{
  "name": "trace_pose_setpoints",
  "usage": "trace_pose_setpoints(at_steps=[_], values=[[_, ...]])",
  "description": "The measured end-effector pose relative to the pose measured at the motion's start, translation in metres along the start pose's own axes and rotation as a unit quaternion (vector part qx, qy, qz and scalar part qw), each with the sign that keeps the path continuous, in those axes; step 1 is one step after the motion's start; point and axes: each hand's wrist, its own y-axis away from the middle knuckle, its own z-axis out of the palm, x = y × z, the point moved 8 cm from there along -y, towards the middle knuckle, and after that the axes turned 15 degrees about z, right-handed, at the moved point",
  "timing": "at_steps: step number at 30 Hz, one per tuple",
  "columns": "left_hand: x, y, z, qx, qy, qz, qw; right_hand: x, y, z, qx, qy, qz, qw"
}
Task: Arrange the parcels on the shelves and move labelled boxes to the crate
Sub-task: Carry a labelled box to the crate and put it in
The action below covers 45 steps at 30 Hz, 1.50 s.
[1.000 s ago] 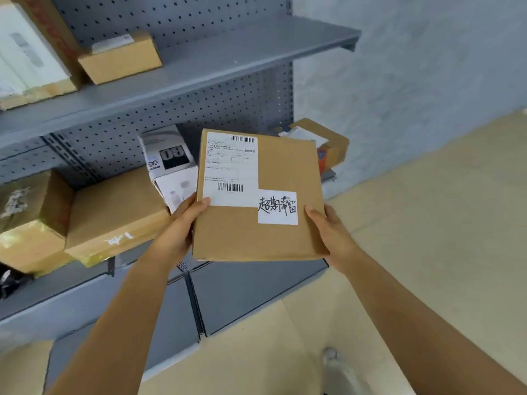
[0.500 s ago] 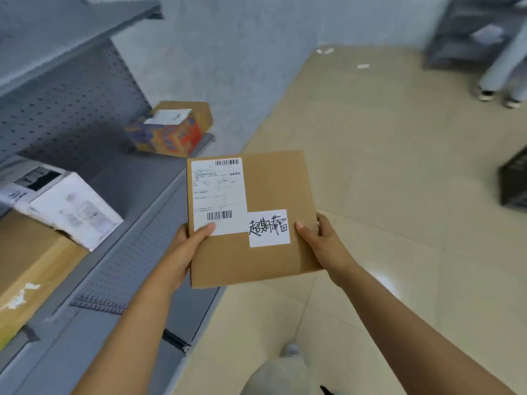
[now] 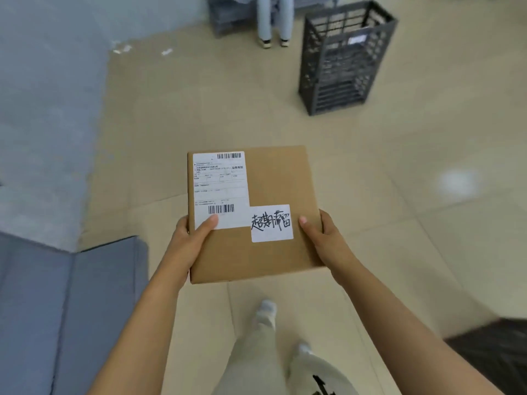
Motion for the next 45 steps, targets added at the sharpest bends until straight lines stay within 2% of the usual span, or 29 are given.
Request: trace_pose_setpoints(at_steps=[4, 8, 14, 22, 26, 33, 39, 45], values=[[0.024, 0.004, 0.094, -0.111, -0.027, 0.032, 0.993, 0.024, 0.033, -0.088, 0.082, -0.075, 0.0, 0.994], [0.047, 0.003, 0.191, -0.236, -0.059, 0.057, 0.968, 0.059, 0.068, -0.16, 0.185, -0.169, 0.002, 0.968], [0.066, 0.053, 0.338, -0.398, -0.096, 0.085, 0.909, 0.134, 0.132, -0.243, 0.334, -0.288, 0.018, 0.897], [0.043, 0.202, 0.478, -0.546, -0.126, 0.099, 0.822, 0.266, 0.231, -0.33, 0.428, -0.393, 0.054, 0.812], [0.024, 0.284, 0.531, -0.564, -0.13, 0.101, 0.809, 0.325, 0.279, -0.382, 0.44, -0.407, 0.059, 0.798], [0.001, 0.404, 0.606, -0.566, -0.144, 0.084, 0.808, 0.41, 0.357, -0.471, 0.46, -0.439, 0.067, 0.769], [-0.003, 0.455, 0.681, -0.567, -0.174, 0.101, 0.799, 0.448, 0.381, -0.54, 0.478, -0.456, 0.071, 0.747], [-0.009, 0.476, 0.787, -0.576, -0.189, 0.146, 0.782, 0.477, 0.373, -0.635, 0.488, -0.456, 0.087, 0.739]])
